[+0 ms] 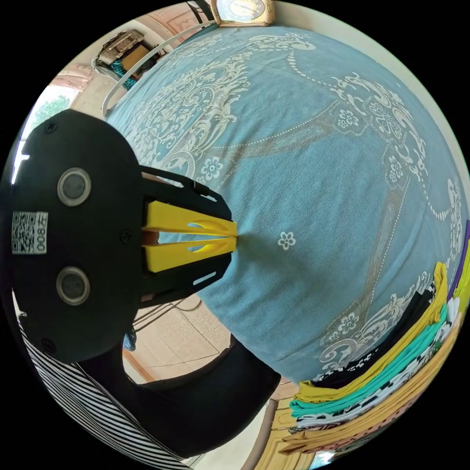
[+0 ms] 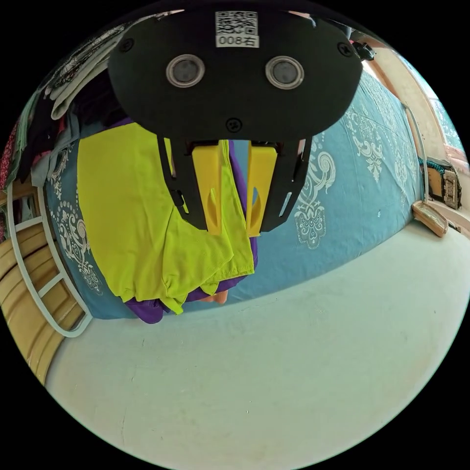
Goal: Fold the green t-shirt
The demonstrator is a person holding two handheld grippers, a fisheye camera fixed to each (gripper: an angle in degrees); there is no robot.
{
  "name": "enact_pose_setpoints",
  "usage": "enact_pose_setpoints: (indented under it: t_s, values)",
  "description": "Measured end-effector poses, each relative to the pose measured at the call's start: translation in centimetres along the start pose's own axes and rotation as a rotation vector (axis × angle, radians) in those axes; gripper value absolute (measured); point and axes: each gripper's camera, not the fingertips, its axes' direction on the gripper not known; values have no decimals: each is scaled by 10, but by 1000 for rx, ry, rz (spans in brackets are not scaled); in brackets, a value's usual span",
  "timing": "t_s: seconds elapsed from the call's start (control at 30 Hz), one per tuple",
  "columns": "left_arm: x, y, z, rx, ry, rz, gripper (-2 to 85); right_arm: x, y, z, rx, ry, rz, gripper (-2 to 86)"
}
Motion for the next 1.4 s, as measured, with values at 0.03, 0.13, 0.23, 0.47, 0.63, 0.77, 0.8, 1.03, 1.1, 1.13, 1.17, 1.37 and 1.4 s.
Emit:
enact_pose_setpoints:
  t_s: [0.03,0.13,0.23,0.47,0.63,0.77,0.8,1.03,1.1,1.13,1.17,1.37,1.4]
  values:
    - [-2,-4,-2,-17,5,-11,4,1,-11,6,-6,9,0,84]
    - [-1,-13,-8,-51,-17,14,4,4,-33,14,-7,9,16,87]
    - [-5,-19,-15,-68,-8,6,4,9,-52,18,6,9,43,89]
    - [-21,-28,-33,-98,45,-49,4,17,-73,34,-38,32,84,80]
    - [-30,-31,-51,-104,47,-65,3,33,-69,24,-19,12,113,23]
    - [-38,-31,-65,-102,59,-71,3,49,-65,18,-34,-12,140,10]
    - [-40,-31,-70,-100,59,-69,3,53,-63,13,-29,-19,150,8]
    - [-58,-25,-104,-83,78,-92,4,76,-41,-26,31,-189,179,2]
    - [-63,-22,-113,-76,86,-99,4,78,-34,-39,40,-242,172,1]
    - [-66,-20,-119,-71,89,-101,4,79,-29,-49,44,-271,167,1]
    - [-68,-20,-122,-69,91,-102,4,79,-26,-54,46,-283,163,1]
    - [-89,-7,-156,-43,135,-120,3,74,5,-110,80,-440,141,1]
    - [-96,-5,-163,-39,157,-121,3,70,12,-122,81,-464,128,1]
